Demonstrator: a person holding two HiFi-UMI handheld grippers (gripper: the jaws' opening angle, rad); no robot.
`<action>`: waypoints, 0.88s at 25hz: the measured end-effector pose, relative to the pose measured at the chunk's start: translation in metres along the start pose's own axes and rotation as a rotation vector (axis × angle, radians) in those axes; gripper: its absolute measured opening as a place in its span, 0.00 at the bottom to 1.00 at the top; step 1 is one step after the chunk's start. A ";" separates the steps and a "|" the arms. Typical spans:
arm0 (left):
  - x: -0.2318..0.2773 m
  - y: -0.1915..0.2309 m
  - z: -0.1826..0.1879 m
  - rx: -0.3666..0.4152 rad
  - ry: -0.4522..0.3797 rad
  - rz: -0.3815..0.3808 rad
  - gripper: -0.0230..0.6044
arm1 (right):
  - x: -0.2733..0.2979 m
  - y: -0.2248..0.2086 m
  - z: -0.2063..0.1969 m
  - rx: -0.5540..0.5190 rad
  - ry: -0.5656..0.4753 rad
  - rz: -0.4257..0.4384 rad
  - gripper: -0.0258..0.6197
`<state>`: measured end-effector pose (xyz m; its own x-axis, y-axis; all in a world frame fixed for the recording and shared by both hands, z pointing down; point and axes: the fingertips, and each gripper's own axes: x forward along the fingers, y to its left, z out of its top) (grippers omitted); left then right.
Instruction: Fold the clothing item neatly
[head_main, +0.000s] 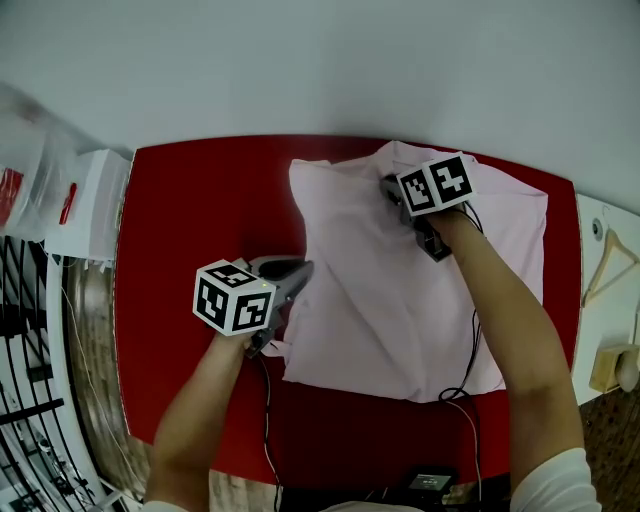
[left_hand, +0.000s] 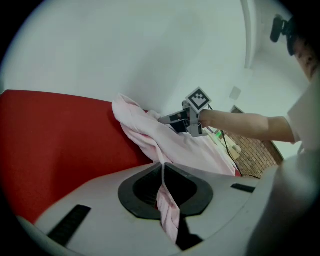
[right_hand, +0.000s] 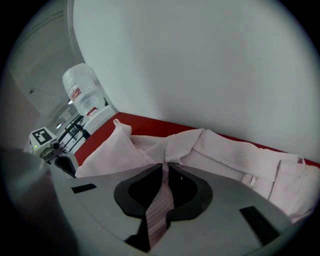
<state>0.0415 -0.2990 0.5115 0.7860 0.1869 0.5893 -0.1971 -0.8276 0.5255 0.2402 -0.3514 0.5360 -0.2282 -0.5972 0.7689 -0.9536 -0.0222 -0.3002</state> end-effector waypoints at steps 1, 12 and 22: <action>-0.001 -0.001 0.001 0.010 0.000 0.003 0.07 | 0.002 0.000 0.000 0.011 0.006 -0.003 0.07; -0.008 0.005 0.002 0.054 -0.023 0.037 0.07 | -0.002 0.000 0.002 -0.040 0.007 -0.024 0.08; -0.011 0.017 -0.001 0.003 -0.034 0.030 0.07 | -0.033 -0.038 0.019 -0.014 -0.118 -0.171 0.08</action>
<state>0.0291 -0.3148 0.5146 0.7991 0.1435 0.5838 -0.2196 -0.8343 0.5058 0.2877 -0.3461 0.5108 -0.0386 -0.6759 0.7360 -0.9793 -0.1210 -0.1625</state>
